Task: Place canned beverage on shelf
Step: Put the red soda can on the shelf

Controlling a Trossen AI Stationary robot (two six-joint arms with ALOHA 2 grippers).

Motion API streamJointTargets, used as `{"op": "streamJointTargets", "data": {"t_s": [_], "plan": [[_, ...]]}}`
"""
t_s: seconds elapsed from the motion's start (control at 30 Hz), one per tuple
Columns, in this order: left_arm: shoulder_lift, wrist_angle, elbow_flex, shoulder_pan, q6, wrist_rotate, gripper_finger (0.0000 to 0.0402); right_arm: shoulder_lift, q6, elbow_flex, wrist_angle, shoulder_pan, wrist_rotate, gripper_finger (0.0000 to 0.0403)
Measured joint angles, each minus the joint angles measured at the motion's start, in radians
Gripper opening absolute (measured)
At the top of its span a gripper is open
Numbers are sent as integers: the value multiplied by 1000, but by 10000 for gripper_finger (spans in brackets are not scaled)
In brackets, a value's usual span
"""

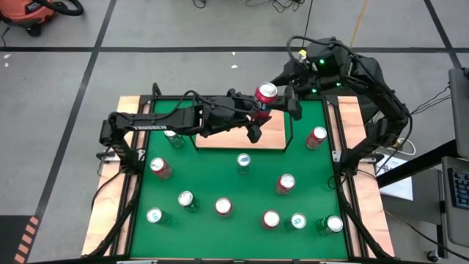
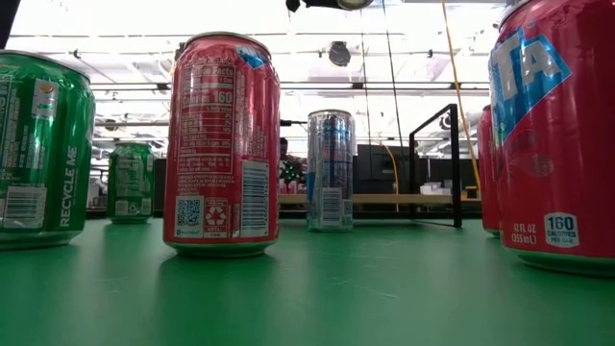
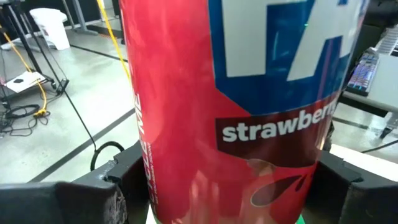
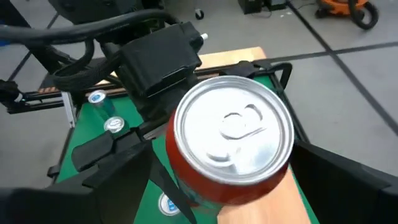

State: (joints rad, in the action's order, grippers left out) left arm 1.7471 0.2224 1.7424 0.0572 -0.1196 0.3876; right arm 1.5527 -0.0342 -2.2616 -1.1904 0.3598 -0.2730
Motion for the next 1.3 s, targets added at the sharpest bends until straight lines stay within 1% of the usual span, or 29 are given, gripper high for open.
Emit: {"op": "streamJointTargets", "data": {"t_s": [0.1,0.37,0.47,0.57,0.67,0.83,0.93,1.07,1.17,1.23,1.3], "plan": [[1,0,0,1,2,7,288,16,-1,0,-3,8,-16,338],[1,8,0,1,3,16,288,31,-13,0,-10,9,-20,292],[1,8,0,1,2,17,288,31,-10,0,-7,8,-19,286],[1,12,0,1,-5,18,289,31,-11,0,-9,9,-20,287],[1,15,0,-2,-37,30,307,32,-12,0,-13,8,-24,288],[-16,4,-2,-12,-59,51,362,28,-16,1,-18,8,-16,288],[-32,8,0,-24,-60,54,386,20,-20,3,-56,23,-16,288],[-60,30,0,-42,-63,54,396,10,-55,3,-122,54,-14,288],[-100,66,0,-48,-139,48,397,9,-93,3,-186,80,-14,288],[-118,85,2,-46,-201,40,397,9,-95,3,-188,93,-17,288],[-136,137,1,-42,-211,14,397,9,-78,3,-163,99,-33,288]]}}
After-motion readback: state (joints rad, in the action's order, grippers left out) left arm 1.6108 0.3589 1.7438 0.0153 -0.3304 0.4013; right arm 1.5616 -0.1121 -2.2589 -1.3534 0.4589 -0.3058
